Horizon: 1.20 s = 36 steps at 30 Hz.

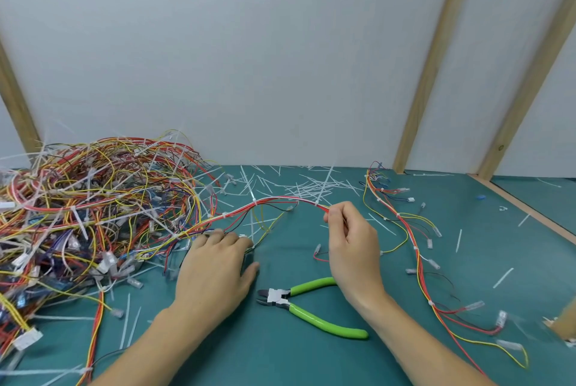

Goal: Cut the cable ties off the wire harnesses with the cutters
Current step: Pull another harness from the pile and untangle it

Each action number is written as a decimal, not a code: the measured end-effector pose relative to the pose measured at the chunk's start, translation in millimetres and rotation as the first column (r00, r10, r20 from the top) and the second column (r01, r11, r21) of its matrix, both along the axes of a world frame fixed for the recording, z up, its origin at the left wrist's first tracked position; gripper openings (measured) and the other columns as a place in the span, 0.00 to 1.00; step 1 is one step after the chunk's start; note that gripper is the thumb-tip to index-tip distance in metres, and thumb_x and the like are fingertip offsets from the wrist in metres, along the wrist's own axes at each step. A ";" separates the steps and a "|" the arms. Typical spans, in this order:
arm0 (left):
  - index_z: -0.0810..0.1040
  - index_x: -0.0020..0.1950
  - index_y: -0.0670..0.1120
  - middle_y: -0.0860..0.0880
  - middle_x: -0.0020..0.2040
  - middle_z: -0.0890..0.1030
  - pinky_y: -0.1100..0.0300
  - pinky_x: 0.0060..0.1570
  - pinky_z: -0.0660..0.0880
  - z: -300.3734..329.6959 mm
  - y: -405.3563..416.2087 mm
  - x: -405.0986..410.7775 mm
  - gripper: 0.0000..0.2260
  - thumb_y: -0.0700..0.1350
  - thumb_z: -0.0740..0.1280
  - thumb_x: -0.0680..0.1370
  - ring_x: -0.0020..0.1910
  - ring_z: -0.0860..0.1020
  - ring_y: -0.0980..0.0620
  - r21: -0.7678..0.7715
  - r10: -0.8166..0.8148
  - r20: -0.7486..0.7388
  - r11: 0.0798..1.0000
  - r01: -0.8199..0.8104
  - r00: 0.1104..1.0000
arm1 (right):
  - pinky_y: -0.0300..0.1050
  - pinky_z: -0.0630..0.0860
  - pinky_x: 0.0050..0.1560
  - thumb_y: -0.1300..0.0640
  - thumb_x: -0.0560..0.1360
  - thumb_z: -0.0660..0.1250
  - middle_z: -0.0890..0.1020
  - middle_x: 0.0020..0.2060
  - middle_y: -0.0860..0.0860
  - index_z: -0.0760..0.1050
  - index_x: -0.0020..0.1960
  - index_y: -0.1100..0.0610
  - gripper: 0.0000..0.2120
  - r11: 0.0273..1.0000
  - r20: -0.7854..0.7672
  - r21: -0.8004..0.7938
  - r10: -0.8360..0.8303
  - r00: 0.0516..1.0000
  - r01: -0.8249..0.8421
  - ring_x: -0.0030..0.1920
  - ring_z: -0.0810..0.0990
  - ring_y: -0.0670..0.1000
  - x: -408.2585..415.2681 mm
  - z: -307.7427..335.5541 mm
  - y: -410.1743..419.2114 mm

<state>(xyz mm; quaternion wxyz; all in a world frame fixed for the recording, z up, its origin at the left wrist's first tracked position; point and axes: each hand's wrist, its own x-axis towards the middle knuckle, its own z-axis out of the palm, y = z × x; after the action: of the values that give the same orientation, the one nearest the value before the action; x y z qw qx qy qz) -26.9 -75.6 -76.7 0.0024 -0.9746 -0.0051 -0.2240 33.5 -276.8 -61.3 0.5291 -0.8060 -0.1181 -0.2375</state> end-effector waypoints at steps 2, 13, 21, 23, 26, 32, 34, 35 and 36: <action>0.82 0.51 0.52 0.53 0.48 0.84 0.52 0.53 0.72 -1.6 1.8 0.5 0.11 0.57 0.71 0.75 0.55 0.81 0.46 0.033 0.032 -0.023 0.999 -0.031 0.999 | 0.40 0.61 0.31 0.57 0.86 0.58 0.78 0.34 0.53 0.71 0.40 0.53 0.15 1.000 0.003 0.021 0.007 1.000 -0.007 0.25 0.73 0.42 -0.8 0.8 -0.3; 0.76 0.45 0.51 0.57 0.42 0.76 0.53 0.43 0.69 9.0 4.2 -7.2 0.05 0.47 0.66 0.81 0.44 0.74 0.49 -0.260 -0.253 0.113 0.926 0.274 0.961 | 0.44 0.64 0.33 0.54 0.85 0.60 0.79 0.32 0.50 0.74 0.44 0.51 0.12 1.000 -0.027 -0.003 0.010 1.000 -0.010 0.28 0.71 0.45 6.2 -3.1 -7.6; 0.83 0.42 0.55 0.60 0.41 0.78 0.55 0.42 0.66 16.4 -0.2 -12.5 0.03 0.51 0.73 0.76 0.42 0.74 0.53 -0.247 -0.235 0.290 0.918 0.310 0.928 | 0.55 0.83 0.39 0.61 0.85 0.56 0.72 0.27 0.42 0.76 0.55 0.49 0.12 0.996 -0.072 0.058 0.077 0.994 -0.073 0.27 0.72 0.43 7.2 -3.7 -10.4; 0.82 0.40 0.53 0.58 0.40 0.78 0.55 0.43 0.67 18.5 -1.7 -14.3 0.06 0.52 0.69 0.76 0.41 0.75 0.52 -0.293 -0.192 0.424 0.896 0.335 0.885 | 0.62 0.80 0.41 0.62 0.83 0.56 0.76 0.32 0.42 0.74 0.57 0.46 0.13 0.994 -0.065 0.008 0.108 0.992 -0.108 0.31 0.73 0.45 5.7 -4.0 -9.6; 0.84 0.49 0.49 0.55 0.47 0.81 0.56 0.49 0.69 24.3 -6.2 -17.2 0.07 0.49 0.67 0.76 0.47 0.77 0.50 -0.235 -0.169 0.584 0.901 0.365 0.794 | 0.58 0.79 0.45 0.60 0.83 0.59 0.82 0.42 0.39 0.71 0.60 0.44 0.12 0.980 -0.023 -0.062 0.186 0.982 -0.187 0.38 0.79 0.47 2.5 -4.7 -5.9; 0.75 0.71 0.46 0.51 0.75 0.71 0.48 0.76 0.60 27.5 -15.3 -15.2 0.21 0.49 0.67 0.78 0.74 0.69 0.50 -0.074 -0.241 0.518 0.943 0.324 0.821 | 0.37 0.65 0.63 0.59 0.81 0.67 0.84 0.50 0.35 0.69 0.68 0.44 0.19 0.888 0.254 -0.430 0.294 0.921 -0.165 0.54 0.75 0.34 -9.6 0.3 3.1; 0.73 0.73 0.47 0.51 0.75 0.71 0.48 0.76 0.61 29.2 -14.3 -15.2 0.22 0.51 0.66 0.80 0.75 0.68 0.51 -0.056 -0.218 0.500 0.957 0.283 0.838 | 0.41 0.66 0.65 0.58 0.81 0.68 0.85 0.51 0.37 0.70 0.70 0.47 0.20 0.860 0.336 -0.491 0.337 0.879 -0.143 0.54 0.76 0.38 -13.3 1.8 6.7; 0.74 0.73 0.48 0.52 0.74 0.73 0.49 0.74 0.62 30.2 -13.3 -15.8 0.21 0.52 0.65 0.80 0.74 0.69 0.51 -0.041 -0.198 0.506 0.967 0.253 0.839 | 0.43 0.67 0.65 0.58 0.81 0.69 0.85 0.51 0.39 0.70 0.70 0.48 0.20 0.849 0.366 -0.512 0.352 0.861 -0.129 0.54 0.76 0.39 -14.8 2.1 7.8; 0.76 0.71 0.50 0.53 0.70 0.76 0.50 0.70 0.64 31.0 -12.1 -16.6 0.19 0.52 0.65 0.81 0.71 0.71 0.50 -0.022 -0.178 0.519 0.975 0.222 0.836 | 0.44 0.68 0.65 0.58 0.81 0.69 0.85 0.51 0.39 0.71 0.70 0.49 0.20 0.843 0.387 -0.524 0.362 0.848 -0.121 0.54 0.77 0.41 -16.2 2.3 8.6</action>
<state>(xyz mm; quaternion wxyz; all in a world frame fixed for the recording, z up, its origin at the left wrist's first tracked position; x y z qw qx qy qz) -43.6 -87.7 -45.7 -0.0622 -0.8739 0.0871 -0.4743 17.3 -268.2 -59.0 0.2935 -0.8067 -0.4021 -0.3184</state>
